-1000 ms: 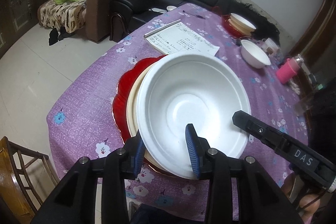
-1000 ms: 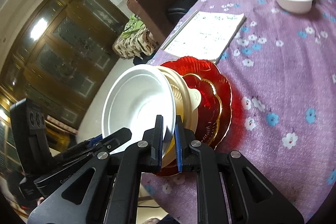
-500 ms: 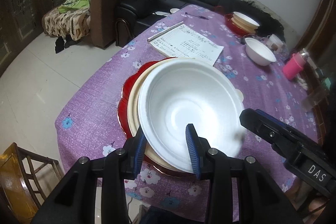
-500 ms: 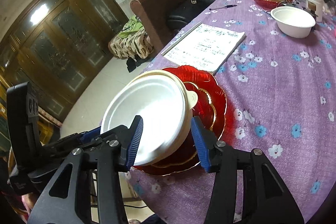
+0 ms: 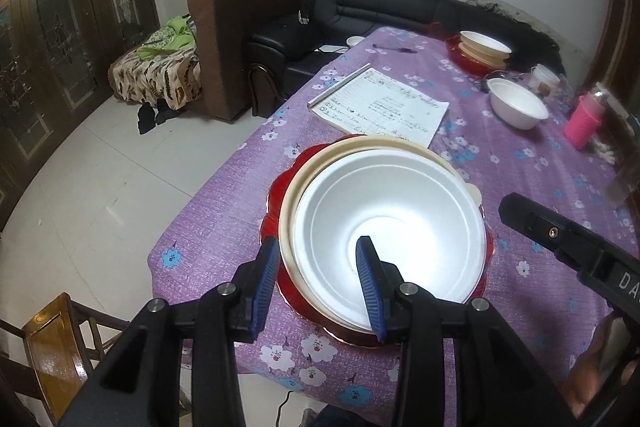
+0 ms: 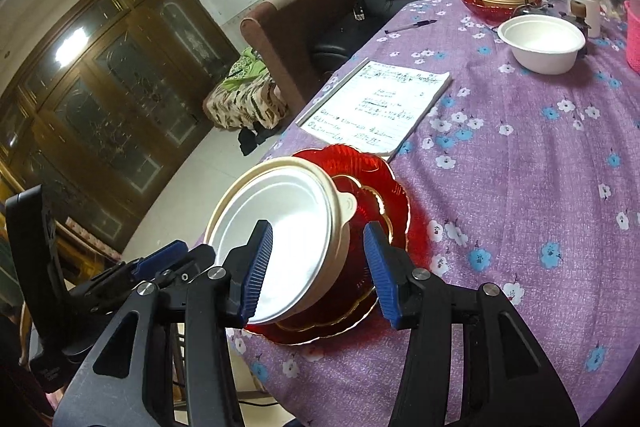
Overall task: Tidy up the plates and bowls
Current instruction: 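Open both grippers to release the white bowl on the stack, then move both grippers toward the second white paper bowl by the pink bottle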
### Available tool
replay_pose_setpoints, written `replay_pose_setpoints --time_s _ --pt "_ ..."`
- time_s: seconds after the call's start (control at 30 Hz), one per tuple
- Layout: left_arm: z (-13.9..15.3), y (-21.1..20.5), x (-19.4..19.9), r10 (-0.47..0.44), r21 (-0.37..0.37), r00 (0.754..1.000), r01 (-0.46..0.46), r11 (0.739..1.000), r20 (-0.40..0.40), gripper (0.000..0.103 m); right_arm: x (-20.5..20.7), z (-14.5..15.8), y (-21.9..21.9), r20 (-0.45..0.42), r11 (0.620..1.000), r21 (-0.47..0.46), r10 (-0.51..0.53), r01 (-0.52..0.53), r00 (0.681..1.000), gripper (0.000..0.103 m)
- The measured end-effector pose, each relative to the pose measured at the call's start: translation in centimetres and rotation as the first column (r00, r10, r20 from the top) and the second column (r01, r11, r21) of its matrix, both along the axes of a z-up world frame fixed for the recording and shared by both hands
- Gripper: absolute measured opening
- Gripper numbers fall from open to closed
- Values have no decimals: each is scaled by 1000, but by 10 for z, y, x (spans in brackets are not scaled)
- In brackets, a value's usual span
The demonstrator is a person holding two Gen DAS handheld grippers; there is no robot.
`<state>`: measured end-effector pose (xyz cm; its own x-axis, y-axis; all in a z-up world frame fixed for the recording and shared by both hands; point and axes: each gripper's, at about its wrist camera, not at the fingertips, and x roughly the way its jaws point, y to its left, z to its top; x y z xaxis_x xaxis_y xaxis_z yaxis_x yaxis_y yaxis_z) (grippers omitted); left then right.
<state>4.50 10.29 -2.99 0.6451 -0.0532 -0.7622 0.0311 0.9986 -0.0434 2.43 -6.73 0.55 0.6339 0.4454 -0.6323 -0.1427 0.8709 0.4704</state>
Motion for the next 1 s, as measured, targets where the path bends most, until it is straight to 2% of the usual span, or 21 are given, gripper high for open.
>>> replay_pose_setpoints --time_s 0.17,0.37,0.47,0.53,0.7,0.8,0.9,1.0 --pt "6 -2 -2 29 25 999 -29 999 27 52 2 -5 -14 -6 999 17 -36 36 999 48" --pt "33 -13 -4 35 29 994 -38 999 106 56 8 -12 -44 -39 995 54 -87 89 995 48" --pt "50 -29 -1 0 6 990 -1 1000 144 73 10 -10 -65 -43 992 51 -114 116 993 48" --pt "60 -50 5 -46 -21 987 49 999 153 77 11 -8 -89 -35 986 53 -158 159 987 48" --pt "63 -122 38 -155 -37 983 159 987 101 78 11 -3 -151 -34 961 57 -269 271 962 48" --pt "55 -156 59 -174 -66 983 178 982 54 78 18 0 -191 -43 942 58 -330 332 943 48" --pt "44 -188 87 -147 -88 989 147 985 10 78 32 1 -233 -63 918 92 -381 386 922 48" --pt "34 -207 121 -69 -116 997 66 991 -21 78 54 3 -268 -76 893 125 -427 433 901 48"
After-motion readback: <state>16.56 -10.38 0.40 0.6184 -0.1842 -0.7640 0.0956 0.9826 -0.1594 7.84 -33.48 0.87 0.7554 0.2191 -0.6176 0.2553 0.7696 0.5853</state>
